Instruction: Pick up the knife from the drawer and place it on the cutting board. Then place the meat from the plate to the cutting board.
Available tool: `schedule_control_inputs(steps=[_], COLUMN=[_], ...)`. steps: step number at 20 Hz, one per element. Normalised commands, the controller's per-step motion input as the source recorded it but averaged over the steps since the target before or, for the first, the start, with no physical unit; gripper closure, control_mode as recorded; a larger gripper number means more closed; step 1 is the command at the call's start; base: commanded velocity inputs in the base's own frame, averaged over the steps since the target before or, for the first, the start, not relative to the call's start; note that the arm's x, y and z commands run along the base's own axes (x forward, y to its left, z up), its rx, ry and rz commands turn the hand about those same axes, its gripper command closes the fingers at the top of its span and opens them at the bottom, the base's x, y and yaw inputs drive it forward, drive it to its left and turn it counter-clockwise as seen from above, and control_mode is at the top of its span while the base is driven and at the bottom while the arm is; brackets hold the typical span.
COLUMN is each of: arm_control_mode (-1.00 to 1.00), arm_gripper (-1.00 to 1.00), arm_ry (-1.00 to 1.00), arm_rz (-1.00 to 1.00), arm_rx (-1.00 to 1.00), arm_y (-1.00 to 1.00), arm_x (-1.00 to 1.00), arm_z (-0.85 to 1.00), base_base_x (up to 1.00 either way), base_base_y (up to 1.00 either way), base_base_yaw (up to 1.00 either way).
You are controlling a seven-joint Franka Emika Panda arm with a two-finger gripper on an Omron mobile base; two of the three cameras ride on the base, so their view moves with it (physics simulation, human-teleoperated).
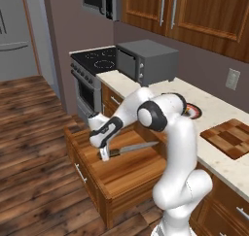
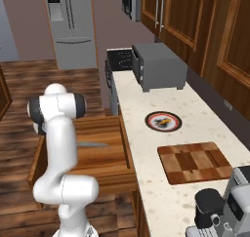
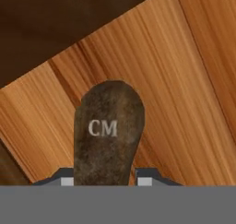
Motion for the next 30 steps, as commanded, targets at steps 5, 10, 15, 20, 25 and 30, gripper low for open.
schedule_control_inputs(steps=[5, 10, 15, 20, 25, 30], arm_control_mode=[-1.0, -1.0, -1.0, -1.0, -1.0, -1.0], arm_gripper=[1.0, 1.0, 1.0, 1.0, 1.0, 1.0], arm_ry=[-0.07, -0.09, -0.03, -0.16, -0.13, -0.16], arm_rz=[0.0, -0.13, -0.23, -0.01, -0.03, -0.09], arm_rx=[-0.17, -0.11, -0.05, 0.0, 0.02, 0.2], arm_y=[0.4, 0.19, 0.27, 0.33, 0.19, 0.15], arm_x=[-0.51, -0.3, -0.07, -0.05, -0.06, -0.09], arm_z=[0.61, 0.66, 0.51, 0.25, 0.06, -0.14], base_base_x=[0.0, 0.0, 0.0, 0.0, 0.0, 0.0], base_base_y=[0.0, 0.0, 0.0, 0.0, 0.0, 0.0], base_base_yaw=[0.0, 0.0, 0.0, 0.0, 0.0, 0.0])
